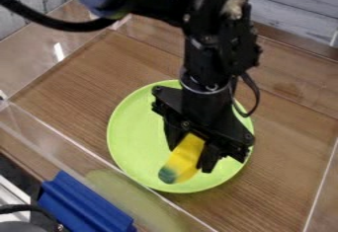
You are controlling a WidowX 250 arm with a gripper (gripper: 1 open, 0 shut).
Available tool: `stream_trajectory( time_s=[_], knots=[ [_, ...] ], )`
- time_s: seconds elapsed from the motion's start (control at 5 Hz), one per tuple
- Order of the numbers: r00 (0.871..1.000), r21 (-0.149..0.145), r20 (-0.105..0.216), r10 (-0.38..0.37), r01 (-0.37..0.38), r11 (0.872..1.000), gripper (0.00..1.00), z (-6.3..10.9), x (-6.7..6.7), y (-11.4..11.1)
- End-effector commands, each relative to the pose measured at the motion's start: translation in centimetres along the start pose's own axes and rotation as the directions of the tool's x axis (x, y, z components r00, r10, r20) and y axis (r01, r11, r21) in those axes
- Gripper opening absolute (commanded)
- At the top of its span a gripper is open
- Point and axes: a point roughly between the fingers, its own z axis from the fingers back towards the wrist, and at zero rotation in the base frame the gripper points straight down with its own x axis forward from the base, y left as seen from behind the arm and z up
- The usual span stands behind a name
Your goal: Put the banana on top of the green plate
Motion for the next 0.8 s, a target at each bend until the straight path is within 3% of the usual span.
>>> stream_trajectory(
  time_s=[0.0,0.6],
  knots=[
    [1.000,0.002,0.020,-0.007,0.007,1.000,1.00,0.27,0.42,-0.24],
    [0.999,0.012,0.031,-0.034,0.034,0.999,1.00,-0.16,0.84,-0.28]
  ],
)
